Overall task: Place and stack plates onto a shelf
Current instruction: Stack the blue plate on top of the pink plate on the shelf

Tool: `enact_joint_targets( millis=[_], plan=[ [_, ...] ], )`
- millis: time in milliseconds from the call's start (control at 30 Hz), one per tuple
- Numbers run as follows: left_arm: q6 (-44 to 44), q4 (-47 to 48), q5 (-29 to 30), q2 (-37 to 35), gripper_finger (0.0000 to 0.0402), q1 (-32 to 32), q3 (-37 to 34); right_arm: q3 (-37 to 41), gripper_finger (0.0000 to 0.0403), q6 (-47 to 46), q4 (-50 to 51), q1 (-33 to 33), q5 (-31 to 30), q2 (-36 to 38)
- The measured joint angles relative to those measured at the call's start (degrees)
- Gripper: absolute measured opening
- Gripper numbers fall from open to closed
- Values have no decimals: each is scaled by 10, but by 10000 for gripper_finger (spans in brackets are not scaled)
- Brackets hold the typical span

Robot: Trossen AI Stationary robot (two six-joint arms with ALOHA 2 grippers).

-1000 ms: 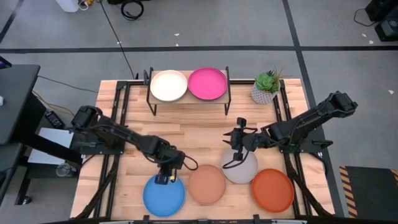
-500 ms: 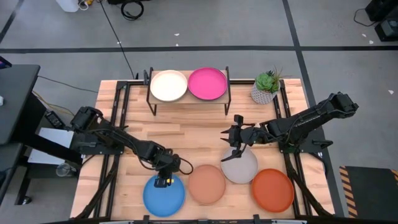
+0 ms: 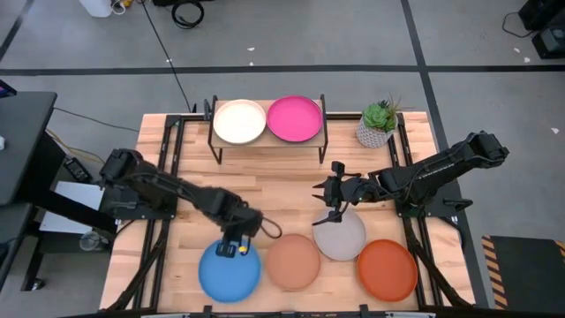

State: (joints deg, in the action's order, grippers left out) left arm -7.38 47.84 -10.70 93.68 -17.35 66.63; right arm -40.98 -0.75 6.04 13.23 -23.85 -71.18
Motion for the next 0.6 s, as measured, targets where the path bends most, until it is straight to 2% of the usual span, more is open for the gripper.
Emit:
enact_joint_targets(
  millis=[267, 600],
  plan=[
    [106, 89, 10, -36, 9, 96, 94, 0, 122, -6, 4, 2, 1, 0],
    [211, 103, 21, -42, 9, 212, 154, 0, 122, -20, 4, 2, 6, 0]
  ],
)
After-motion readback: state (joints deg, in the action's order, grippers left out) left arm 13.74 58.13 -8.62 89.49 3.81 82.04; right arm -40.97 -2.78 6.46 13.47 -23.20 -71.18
